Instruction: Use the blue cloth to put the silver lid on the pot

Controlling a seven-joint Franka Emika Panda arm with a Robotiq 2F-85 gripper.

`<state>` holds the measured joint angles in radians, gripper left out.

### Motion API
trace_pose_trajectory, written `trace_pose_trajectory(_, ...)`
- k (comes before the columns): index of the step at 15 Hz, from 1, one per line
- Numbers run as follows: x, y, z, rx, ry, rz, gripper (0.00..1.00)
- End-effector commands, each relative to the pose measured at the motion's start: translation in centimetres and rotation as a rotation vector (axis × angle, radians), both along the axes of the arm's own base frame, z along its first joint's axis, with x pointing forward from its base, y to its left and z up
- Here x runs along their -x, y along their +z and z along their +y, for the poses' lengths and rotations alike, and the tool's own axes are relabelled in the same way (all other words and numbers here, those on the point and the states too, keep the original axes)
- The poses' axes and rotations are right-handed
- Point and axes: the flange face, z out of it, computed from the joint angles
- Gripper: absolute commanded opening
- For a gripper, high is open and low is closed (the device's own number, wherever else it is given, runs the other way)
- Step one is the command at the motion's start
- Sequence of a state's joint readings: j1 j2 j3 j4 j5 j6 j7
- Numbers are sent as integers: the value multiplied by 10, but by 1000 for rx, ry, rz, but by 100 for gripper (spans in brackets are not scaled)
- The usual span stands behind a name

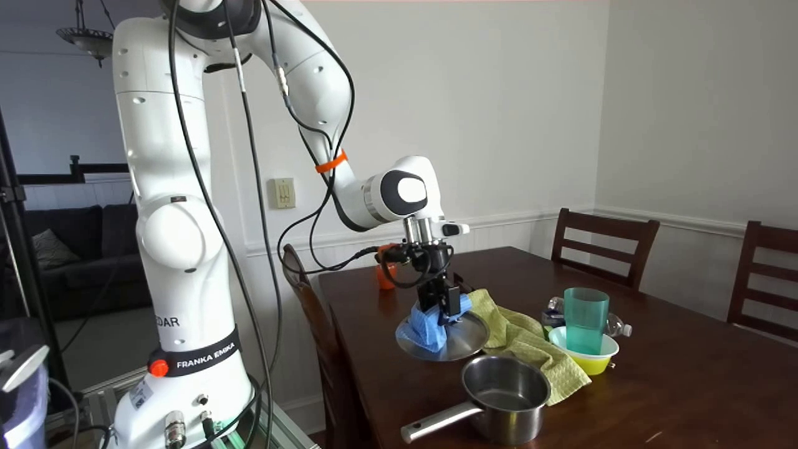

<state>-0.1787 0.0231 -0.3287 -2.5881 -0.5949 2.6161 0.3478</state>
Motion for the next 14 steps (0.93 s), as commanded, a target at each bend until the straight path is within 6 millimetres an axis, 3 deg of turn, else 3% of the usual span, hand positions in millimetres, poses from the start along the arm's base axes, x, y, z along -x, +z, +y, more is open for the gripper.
trace_pose_trajectory(1, 19, 9, -46, -1, -32, -7, 0)
trace_pose_trajectory(6, 32, 11, -89, 21, -76, -17, 0)
trace_pose_trajectory(7, 35, 8, -77, 8, -75, -4, 0)
trace_pose_trajectory(14, 31, 3, -93, 17, -91, 7, 0)
